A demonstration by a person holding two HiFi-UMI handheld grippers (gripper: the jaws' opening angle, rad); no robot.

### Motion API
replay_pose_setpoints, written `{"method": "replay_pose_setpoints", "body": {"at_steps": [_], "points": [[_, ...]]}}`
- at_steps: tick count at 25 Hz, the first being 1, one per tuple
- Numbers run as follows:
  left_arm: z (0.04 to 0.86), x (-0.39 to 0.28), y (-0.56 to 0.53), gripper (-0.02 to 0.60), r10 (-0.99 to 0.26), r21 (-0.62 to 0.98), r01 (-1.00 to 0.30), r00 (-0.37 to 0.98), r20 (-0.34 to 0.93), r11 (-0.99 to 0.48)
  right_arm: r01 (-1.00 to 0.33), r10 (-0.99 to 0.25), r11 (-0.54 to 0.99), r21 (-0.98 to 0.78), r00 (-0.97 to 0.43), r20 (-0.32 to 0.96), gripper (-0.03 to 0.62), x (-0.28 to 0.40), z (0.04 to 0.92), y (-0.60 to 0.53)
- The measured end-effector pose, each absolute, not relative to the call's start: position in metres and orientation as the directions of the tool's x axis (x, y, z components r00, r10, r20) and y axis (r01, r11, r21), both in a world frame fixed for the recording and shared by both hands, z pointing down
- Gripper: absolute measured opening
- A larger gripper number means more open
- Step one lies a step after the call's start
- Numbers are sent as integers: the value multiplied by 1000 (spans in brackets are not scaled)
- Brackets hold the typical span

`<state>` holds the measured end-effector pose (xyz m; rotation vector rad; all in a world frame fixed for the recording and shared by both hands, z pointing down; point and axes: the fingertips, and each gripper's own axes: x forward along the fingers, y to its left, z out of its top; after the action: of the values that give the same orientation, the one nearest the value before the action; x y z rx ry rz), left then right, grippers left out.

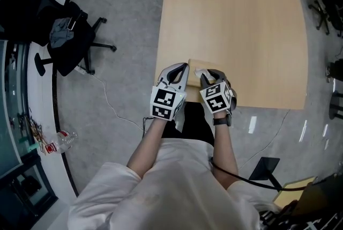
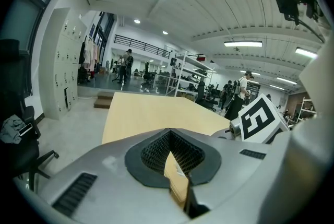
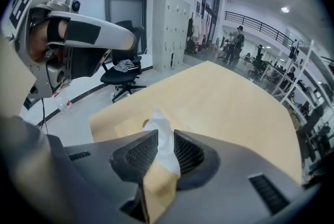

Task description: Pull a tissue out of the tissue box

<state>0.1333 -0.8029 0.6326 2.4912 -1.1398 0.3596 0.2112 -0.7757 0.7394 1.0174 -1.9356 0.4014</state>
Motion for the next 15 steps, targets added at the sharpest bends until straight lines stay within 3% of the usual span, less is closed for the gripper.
{"method": "replay_pose_setpoints", "body": {"at_steps": [3, 7, 15], "points": [[630, 132, -803, 0, -670, 226, -765, 640, 378, -603, -786, -498, 606, 119, -258, 828, 86, 212, 740, -775], [626, 131, -799, 0, -670, 222, -762, 643, 372, -609, -782, -517, 604, 153, -238, 822, 5, 213, 734, -775], [578, 136, -816, 0, -696, 191, -755, 653, 300, -627, -793, -604, 580, 187, -265, 751, 3, 217, 673, -804]]}}
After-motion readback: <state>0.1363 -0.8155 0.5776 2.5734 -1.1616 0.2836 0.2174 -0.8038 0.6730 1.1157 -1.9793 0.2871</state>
